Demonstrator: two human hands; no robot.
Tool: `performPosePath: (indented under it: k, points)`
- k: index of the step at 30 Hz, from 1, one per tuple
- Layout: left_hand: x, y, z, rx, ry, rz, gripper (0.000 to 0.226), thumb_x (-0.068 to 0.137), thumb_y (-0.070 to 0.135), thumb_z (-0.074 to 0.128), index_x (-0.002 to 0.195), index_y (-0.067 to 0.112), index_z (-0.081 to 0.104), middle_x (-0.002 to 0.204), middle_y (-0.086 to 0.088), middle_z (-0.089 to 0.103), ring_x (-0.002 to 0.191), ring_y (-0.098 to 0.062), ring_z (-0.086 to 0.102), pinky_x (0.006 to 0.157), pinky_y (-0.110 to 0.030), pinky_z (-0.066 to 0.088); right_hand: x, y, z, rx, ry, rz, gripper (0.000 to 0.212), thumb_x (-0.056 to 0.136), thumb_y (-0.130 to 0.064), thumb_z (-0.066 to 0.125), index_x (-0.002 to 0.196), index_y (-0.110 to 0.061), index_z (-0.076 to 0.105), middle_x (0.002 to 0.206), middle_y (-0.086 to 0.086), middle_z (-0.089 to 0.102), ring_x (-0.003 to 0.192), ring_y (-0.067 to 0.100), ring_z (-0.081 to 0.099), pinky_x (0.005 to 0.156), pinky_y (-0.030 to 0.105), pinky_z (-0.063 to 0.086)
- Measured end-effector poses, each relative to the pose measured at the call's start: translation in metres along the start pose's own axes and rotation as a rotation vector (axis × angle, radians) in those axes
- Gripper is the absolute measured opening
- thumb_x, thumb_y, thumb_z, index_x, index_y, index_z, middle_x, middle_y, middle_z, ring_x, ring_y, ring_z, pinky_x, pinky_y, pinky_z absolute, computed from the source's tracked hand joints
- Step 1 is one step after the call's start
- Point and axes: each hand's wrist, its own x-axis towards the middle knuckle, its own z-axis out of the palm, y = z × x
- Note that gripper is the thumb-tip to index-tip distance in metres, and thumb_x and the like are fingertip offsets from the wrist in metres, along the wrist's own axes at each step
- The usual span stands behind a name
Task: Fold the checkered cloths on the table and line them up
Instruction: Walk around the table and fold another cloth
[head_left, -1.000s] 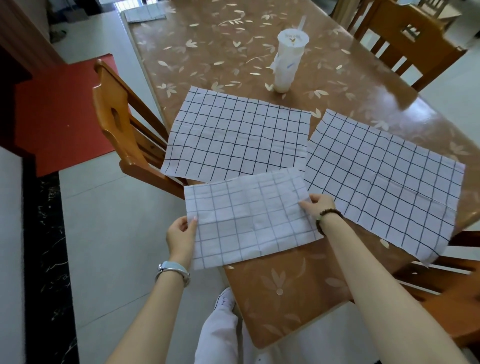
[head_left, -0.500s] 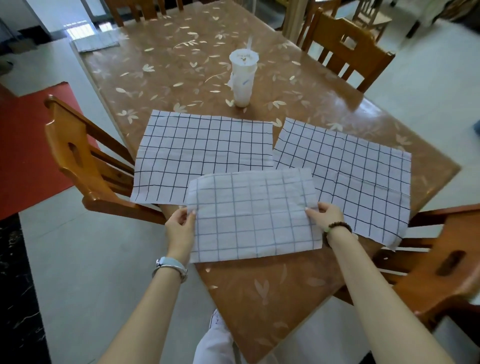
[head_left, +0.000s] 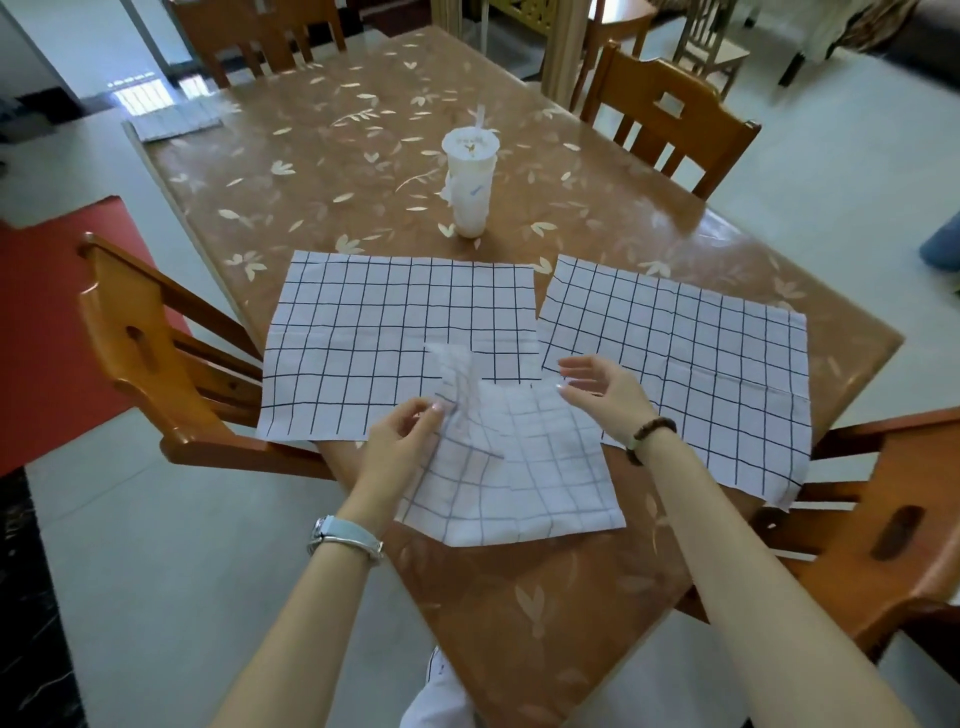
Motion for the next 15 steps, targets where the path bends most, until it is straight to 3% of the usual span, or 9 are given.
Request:
performPosePath:
  k: [3, 5, 9, 12, 15]
  points:
    - [-0.002, 0.014, -0.003, -0.088, -0.162, 0.021, 0.021, 0.098, 0.012, 0.056, 0.078, 0.017, 0.058, 0.078, 0.007, 0.057, 0.082, -0.004, 0.055, 0.083, -0.018, 0.041, 0.01, -0.026, 0.014, -0.022, -0.21, -0.08, 0.049, 0.084, -0.023, 0.073, 0.129, -0.025, 0.053, 0.129, -0.008, 0.057, 0.121, 0.007, 0.052, 0.104, 0.027, 0.041]
    - [-0.002, 0.022, -0.006, -0.135, -0.262, 0.014, 0.018, 0.094, 0.021, 0.058, 0.076, 0.02, 0.056, 0.083, -0.003, 0.053, 0.09, -0.014, 0.053, 0.088, -0.028, 0.038, 0.015, -0.04, 0.022, -0.047, -0.326, -0.103, 0.062, 0.08, -0.024, 0.077, 0.133, -0.027, 0.046, 0.134, -0.013, 0.051, 0.127, 0.003, 0.045, 0.108, 0.025, 0.034]
    - [-0.003, 0.031, -0.017, -0.164, -0.316, 0.006, 0.016, 0.083, 0.036, 0.061, 0.075, 0.022, 0.058, 0.086, -0.008, 0.055, 0.093, -0.023, 0.054, 0.092, -0.04, 0.038, 0.024, -0.052, 0.031, -0.112, -0.365, -0.127, 0.081, 0.071, -0.032, 0.084, 0.139, -0.025, 0.041, 0.136, -0.015, 0.045, 0.128, 0.0, 0.04, 0.111, 0.024, 0.025]
    - [-0.005, 0.037, -0.023, -0.166, -0.335, 0.006, 0.017, 0.083, 0.036, 0.061, 0.074, 0.022, 0.059, 0.082, -0.005, 0.056, 0.09, -0.02, 0.055, 0.091, -0.035, 0.041, 0.024, -0.058, 0.03, -0.108, -0.382, -0.164, 0.068, 0.067, -0.038, 0.085, 0.126, -0.029, 0.055, 0.127, -0.012, 0.058, 0.123, 0.003, 0.049, 0.107, 0.025, 0.033]
    - [-0.006, 0.036, -0.026, -0.138, -0.333, 0.019, 0.016, 0.089, 0.029, 0.06, 0.076, 0.02, 0.058, 0.079, 0.002, 0.054, 0.085, -0.012, 0.054, 0.086, -0.024, 0.043, 0.019, -0.066, 0.03, -0.022, -0.384, -0.222, 0.031, 0.072, -0.032, 0.082, 0.098, -0.023, 0.07, 0.111, 0.001, 0.07, 0.112, 0.014, 0.061, 0.101, 0.031, 0.044]
